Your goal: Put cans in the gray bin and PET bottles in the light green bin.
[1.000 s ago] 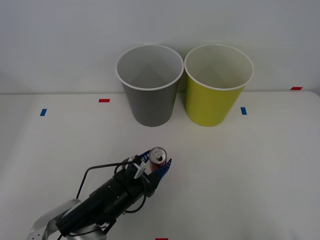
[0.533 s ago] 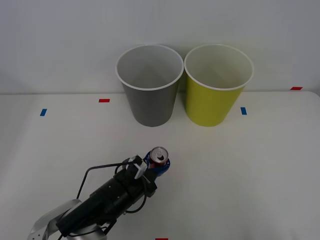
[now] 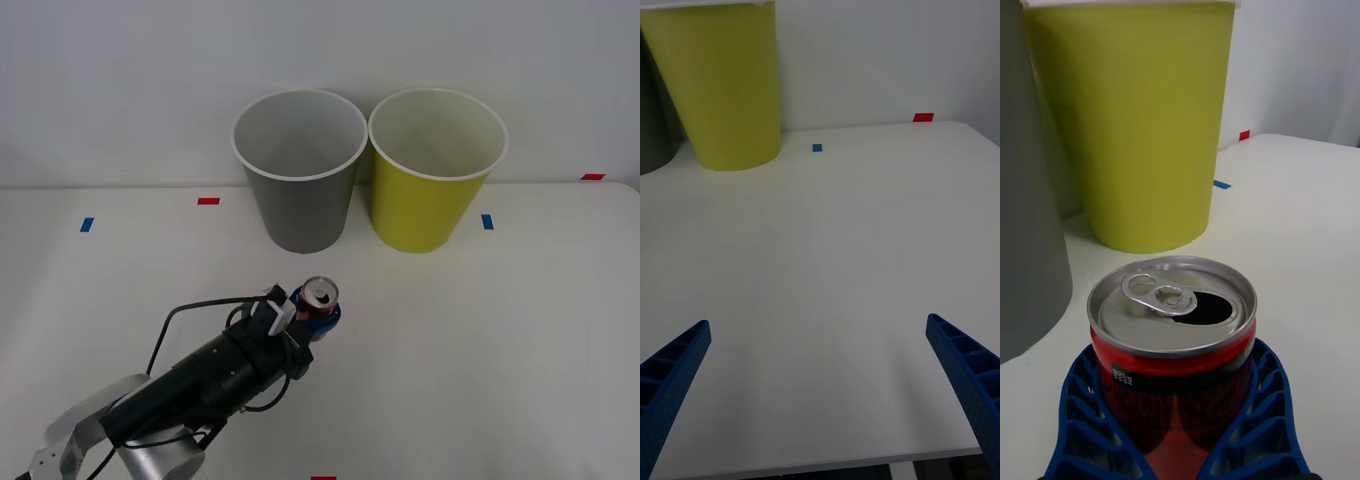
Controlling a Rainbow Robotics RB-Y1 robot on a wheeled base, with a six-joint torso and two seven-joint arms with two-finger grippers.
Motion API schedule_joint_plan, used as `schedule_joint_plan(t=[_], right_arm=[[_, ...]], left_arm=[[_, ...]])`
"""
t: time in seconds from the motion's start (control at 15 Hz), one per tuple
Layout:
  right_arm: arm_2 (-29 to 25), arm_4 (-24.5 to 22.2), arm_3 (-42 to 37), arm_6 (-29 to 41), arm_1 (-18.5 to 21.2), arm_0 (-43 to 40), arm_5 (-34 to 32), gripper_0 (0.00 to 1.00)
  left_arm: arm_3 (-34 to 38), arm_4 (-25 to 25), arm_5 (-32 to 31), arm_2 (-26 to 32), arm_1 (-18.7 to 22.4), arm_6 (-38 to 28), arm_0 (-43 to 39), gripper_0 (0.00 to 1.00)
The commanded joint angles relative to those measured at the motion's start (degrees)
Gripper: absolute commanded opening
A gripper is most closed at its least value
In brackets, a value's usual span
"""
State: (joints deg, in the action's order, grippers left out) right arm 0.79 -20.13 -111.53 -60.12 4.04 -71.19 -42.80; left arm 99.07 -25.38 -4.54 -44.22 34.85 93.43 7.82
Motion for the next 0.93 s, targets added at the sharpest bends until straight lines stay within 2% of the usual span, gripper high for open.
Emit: schedule_joint_plan(t=[0.07, 0.33, 0.67, 0.87, 0.93], right_arm=[[0.00, 0.00, 0.00, 0.00, 0.00, 0.00, 0.00, 1.00], [0.00, 0.00, 0.00, 0.00, 0.00, 0.00, 0.00, 1.00], [0.00, 0.00, 0.00, 0.00, 0.00, 0.00, 0.00, 1.00], [0.00, 0.00, 0.00, 0.00, 0.00, 0.00, 0.00, 1.00], [0.00, 0.00, 0.00, 0.00, 0.00, 0.00, 0.00, 1.00]], left_arm=[[8.95, -0.10, 12.10, 4.67, 1.62, -0.36, 0.00, 0.00], [19.94, -0.19, 28.80, 10.56, 1.80, -0.53, -0.09, 0.00], [36.64, -1.77, 56.39, 22.16, -0.05, -0.27, 0.00, 0.00], [40.77, -7.05, 63.95, 30.25, -1.81, 0.79, 0.09, 0.00], [41.38, -8.81, 65.53, 32.71, -2.60, 3.07, 0.35, 0.00]])
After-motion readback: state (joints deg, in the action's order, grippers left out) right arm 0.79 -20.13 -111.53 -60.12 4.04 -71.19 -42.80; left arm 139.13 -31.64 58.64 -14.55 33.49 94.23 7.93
